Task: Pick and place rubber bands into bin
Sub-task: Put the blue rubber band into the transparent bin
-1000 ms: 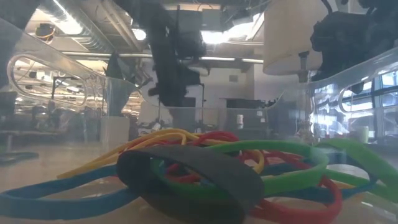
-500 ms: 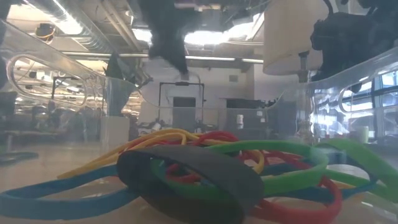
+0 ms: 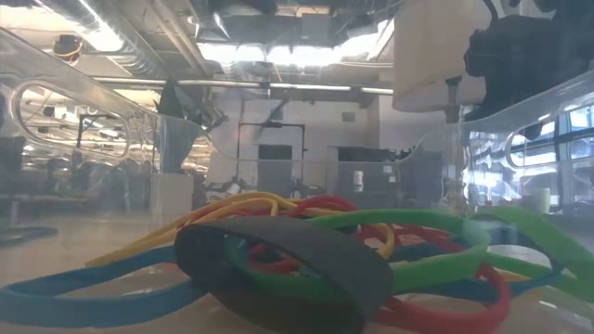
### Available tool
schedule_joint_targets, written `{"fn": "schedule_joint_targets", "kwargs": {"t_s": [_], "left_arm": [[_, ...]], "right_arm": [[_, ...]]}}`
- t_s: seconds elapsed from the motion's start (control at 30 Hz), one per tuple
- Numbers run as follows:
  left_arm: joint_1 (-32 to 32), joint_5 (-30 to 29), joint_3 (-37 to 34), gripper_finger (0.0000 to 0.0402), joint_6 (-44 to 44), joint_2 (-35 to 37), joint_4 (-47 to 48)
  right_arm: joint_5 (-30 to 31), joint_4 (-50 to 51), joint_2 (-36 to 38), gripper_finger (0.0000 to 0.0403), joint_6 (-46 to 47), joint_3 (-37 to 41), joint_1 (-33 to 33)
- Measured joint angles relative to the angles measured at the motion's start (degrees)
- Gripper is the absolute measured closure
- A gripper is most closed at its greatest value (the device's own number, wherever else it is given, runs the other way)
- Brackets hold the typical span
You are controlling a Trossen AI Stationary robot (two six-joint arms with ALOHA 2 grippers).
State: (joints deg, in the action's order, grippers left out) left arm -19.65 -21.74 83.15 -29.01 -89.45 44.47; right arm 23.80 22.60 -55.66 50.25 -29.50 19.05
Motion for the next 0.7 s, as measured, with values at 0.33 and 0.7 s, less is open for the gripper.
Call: {"fn": "schedule_joint_targets", "kwargs": {"t_s": [0.33, 0.7], "left_arm": [[-11.3, -2.3, 5.0, 0.04, -0.4, -1.5, -1.6], [-13.9, 8.0, 5.1, 0.04, -1.8, -10.5, -4.0]], "right_arm": [[-1.0, 0.0, 0.0, 0.0395, -1.3, 0.0, 0.0], [-1.2, -0.1, -1.0, 0.0395, -1.3, 0.0, 0.0]]}}
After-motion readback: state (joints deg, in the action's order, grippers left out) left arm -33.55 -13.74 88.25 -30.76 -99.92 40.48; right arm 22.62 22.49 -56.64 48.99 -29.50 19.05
